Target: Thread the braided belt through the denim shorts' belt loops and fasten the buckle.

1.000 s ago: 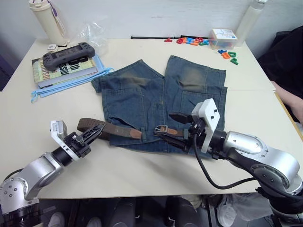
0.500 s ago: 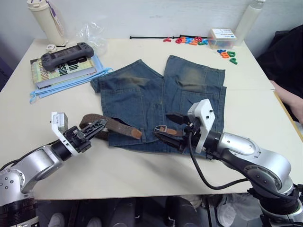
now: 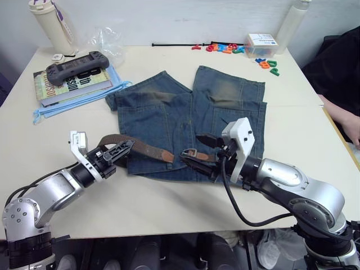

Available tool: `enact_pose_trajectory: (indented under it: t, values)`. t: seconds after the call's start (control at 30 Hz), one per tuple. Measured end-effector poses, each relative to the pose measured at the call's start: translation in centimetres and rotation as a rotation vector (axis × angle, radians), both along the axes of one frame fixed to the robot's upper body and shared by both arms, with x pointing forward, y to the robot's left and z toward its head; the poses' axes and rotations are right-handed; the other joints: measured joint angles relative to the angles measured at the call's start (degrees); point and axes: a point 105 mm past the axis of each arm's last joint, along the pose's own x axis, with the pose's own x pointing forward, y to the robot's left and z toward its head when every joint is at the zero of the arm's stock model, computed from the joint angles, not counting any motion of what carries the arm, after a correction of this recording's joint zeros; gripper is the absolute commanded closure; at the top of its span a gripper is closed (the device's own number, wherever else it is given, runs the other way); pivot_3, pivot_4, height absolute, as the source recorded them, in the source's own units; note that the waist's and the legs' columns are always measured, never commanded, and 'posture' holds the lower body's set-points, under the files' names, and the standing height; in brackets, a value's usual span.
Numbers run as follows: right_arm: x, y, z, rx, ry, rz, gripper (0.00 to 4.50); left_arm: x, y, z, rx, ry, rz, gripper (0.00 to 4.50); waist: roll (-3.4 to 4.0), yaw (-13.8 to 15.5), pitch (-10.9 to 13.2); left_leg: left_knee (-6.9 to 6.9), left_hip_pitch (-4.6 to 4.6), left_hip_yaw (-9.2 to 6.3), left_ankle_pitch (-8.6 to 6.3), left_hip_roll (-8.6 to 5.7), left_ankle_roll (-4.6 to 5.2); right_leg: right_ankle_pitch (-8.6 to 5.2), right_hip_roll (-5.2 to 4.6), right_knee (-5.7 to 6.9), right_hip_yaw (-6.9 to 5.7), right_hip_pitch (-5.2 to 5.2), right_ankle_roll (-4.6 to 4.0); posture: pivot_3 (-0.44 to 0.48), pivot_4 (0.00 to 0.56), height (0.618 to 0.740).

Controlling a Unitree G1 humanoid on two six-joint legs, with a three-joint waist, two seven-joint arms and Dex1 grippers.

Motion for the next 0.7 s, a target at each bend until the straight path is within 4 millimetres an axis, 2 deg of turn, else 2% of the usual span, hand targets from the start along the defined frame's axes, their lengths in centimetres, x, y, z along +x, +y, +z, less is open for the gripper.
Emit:
enact_pose_trajectory:
  t: [0.27,0.53,0.7]
  values:
    - [0.0,0.1,0.3,0.02,-0.003,-0.006,0.22,-0.8,2.2,0.3,0.047,-0.011,0.042,4.5,0.0,-0.1,0.0,-0.01,0.02,0.0,0.0,0.01,-0.02,-0.01,0.01,0.03,0.01,-0.02,-0.02,0.0,0.15,0.717]
    - [0.0,0.4,0.2,0.036,0.011,-0.002,0.22,-1.3,2.9,0.1,0.098,0.009,0.038,4.5,0.0,-0.1,0.0,-0.04,0.01,-0.01,-0.02,0.01,-0.06,-0.02,-0.01,-0.01,0.03,-0.04,-0.03,0.0,0.15,0.717]
    - [0.0,0.5,0.1,0.045,0.019,-0.002,0.22,-0.6,2.2,-0.1,0.136,0.036,0.051,4.5,0.0,-0.1,0.0,-0.05,0.0,-0.01,-0.03,0.01,-0.06,-0.02,-0.02,-0.01,0.04,-0.05,-0.03,0.0,0.15,0.717]
